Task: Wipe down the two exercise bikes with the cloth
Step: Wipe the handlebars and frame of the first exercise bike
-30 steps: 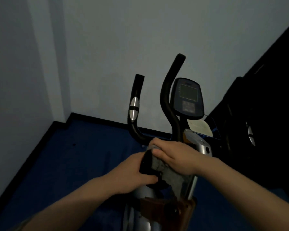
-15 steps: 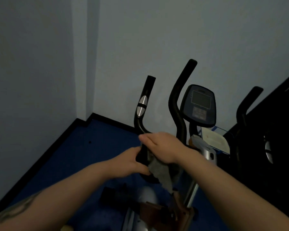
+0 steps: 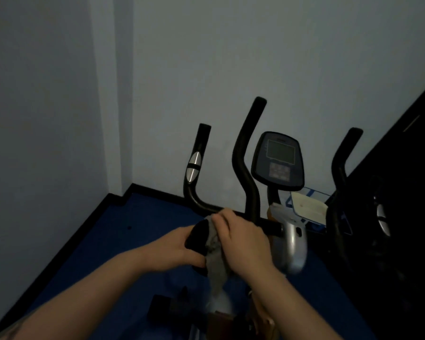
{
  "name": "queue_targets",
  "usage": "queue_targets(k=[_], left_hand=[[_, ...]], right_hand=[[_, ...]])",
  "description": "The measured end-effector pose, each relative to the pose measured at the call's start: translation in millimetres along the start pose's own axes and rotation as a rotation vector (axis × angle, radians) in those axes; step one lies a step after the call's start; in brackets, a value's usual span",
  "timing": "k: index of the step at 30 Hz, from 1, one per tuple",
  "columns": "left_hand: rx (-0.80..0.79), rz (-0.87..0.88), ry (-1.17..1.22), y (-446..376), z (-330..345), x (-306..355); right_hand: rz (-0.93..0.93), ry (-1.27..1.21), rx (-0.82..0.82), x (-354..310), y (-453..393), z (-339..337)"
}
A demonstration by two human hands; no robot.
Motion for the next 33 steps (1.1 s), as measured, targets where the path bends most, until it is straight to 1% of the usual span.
queue_targets(k=[1,2,5,7,9,10,12,13,16,18,19,20,22,23,25,27,29,31,33], left_hand=[[-0.012,-0.003,-0.044,1,-3,3],[-0.03,-0.006,-0.086,1,-7,7],[-0.135,-0.052,-0.199,2,-19,21],[-0.166,-0.045,-0.246,1,-25,29],[-0.105,0.026,-0.249,-6,-30,37],[-0.027,0.069,-0.263,-11,-33,41],[0.111,0.158,-0.32,-28,-41,51],[0.139,0.18,-0.325,-38,-43,56],[0.144,0.193,-0.378,-77,-39,62],[0.16,0.186,-0.472,-104,-30,61],[0.169,0.172,-0.513,-116,-24,59],[0.181,0.156,-0.536,-126,-19,57],[0.222,0.14,-0.515,-138,-13,50],[0.246,0.148,-0.488,-139,-13,46],[0.291,0.207,-0.424,-138,-16,40],[0.339,0.296,-0.388,-135,-18,36],[0.356,0.343,-0.397,-134,-17,35],[0.339,0.343,-0.422,-133,-14,35],[0.343,0.366,-0.447,-130,-13,35]], right_hand=[[0.044,-0.059,0.019,1,8,1],[0.052,-0.052,0.016,1,14,2],[0.039,0.062,0.005,3,20,0],[0.045,0.027,-0.06,7,17,-5],[0.09,-0.085,-0.11,15,10,-16],[0.114,-0.135,-0.094,21,5,-22],[0.184,-0.197,0.029,35,-6,-34],[0.23,-0.222,0.134,44,-10,-40],[0.343,-0.287,0.456,64,-20,-51],[0.356,-0.295,0.565,67,-35,-45],[0.348,-0.317,0.573,65,-45,-39],[0.338,-0.339,0.545,62,-54,-30],[0.328,-0.358,0.462,56,-62,-10],[0.325,-0.357,0.457,56,-59,-2],[0.279,-0.316,0.495,55,-42,12],[0.248,-0.279,0.498,55,-25,21],[0.271,-0.35,0.498,54,-33,18],[0.375,-0.415,0.454,54,-54,9],[0.422,-0.4,0.435,53,-62,5]])
Point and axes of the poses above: each hand's wrist, its own y-axis away from the middle knuckle, its own z-axis out of the palm, x = y × z, the point moved 1 cm from there along -y, towards the middle knuckle, and after that the axes turned 5 degrees about y, right-handed, at the moved point
